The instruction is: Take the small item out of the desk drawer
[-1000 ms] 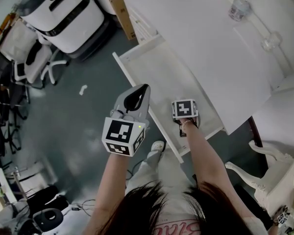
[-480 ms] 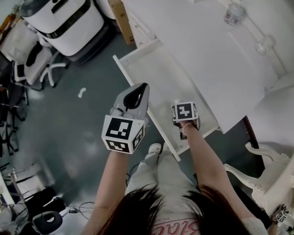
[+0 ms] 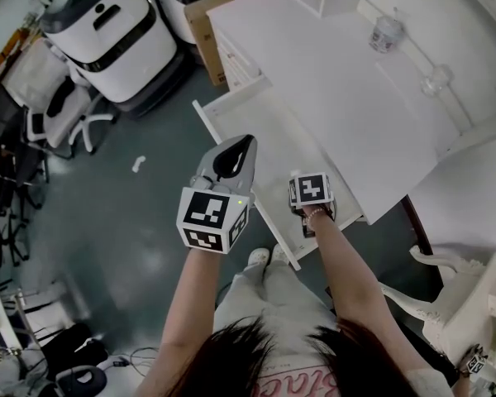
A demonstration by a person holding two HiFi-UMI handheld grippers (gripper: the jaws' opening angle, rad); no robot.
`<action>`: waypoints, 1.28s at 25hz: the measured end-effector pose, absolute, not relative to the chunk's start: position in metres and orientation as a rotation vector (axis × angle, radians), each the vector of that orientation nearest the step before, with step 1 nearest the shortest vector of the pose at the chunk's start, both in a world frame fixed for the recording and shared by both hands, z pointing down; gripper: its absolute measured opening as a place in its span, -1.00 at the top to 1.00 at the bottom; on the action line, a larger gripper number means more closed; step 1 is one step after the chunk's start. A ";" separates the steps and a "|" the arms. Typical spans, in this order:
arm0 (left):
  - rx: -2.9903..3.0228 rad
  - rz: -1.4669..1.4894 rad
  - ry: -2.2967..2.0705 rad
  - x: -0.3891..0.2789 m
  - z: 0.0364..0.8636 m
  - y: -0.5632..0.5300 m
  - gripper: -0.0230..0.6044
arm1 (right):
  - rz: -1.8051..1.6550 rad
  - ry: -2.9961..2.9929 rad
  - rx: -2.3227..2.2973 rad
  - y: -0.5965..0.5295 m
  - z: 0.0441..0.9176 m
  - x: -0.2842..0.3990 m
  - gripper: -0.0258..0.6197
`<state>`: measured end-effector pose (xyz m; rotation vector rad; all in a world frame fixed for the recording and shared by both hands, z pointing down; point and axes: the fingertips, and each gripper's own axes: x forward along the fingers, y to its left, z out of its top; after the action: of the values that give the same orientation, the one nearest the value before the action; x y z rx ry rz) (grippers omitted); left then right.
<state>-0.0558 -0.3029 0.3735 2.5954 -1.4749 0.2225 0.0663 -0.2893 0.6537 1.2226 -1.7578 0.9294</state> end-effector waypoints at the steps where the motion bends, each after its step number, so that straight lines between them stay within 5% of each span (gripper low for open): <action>1: 2.603 0.215 -1.478 -0.055 0.369 -0.303 0.88 | 0.924 -1.764 1.219 -0.289 0.650 0.066 0.39; 32: 2.689 0.043 -1.510 -0.043 0.306 -0.295 0.88 | 0.826 -1.957 1.327 -0.277 0.541 0.084 0.39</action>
<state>-0.0434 -0.2954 0.3055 2.6889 -1.5105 0.0434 0.0844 -0.2766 0.5410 1.3265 -1.9571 0.8261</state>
